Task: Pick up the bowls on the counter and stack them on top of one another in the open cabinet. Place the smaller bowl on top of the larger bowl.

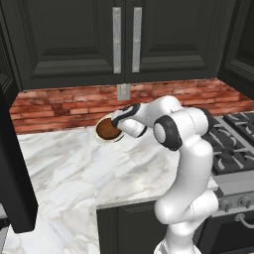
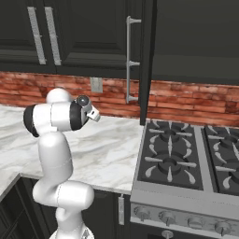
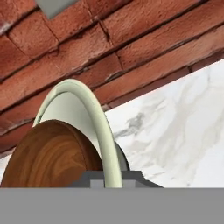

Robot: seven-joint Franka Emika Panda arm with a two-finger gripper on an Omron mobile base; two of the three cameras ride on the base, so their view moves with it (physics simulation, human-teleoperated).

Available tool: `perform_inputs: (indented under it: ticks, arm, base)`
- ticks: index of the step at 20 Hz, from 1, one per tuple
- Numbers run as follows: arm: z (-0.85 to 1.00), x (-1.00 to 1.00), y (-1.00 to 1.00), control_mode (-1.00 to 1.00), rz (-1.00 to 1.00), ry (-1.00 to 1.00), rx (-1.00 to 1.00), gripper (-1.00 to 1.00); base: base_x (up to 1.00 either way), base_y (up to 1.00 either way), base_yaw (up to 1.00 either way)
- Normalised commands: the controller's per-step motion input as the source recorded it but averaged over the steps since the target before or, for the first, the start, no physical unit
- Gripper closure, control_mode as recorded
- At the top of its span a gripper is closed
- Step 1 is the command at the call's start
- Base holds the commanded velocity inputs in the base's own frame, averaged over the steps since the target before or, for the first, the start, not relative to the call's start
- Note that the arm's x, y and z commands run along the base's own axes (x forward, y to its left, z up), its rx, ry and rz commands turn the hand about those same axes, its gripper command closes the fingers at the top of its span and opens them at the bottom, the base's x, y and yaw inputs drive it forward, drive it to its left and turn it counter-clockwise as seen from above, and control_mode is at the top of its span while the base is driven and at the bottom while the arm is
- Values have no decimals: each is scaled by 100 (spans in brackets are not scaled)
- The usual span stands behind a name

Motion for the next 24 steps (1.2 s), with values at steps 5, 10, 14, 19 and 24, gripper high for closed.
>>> perform_inputs:
  ticks: [5, 10, 14, 19, 24]
  arm:
    - [9, -26, -13, -100, -7, 0, 5, 100]
    - [24, -49, -29, -100, -10, 0, 9, 100]
    - [39, -61, -24, -100, -10, 1, 7, 100]
    - [57, -64, -20, -100, -9, 2, 5, 100]
    - [78, -58, -22, -100, -8, 3, 5, 100]
  base:
    - [0, 0, 0]
    - [0, 0, 0]
    - [0, 0, 0]
    - [0, 0, 0]
    - [0, 0, 0]
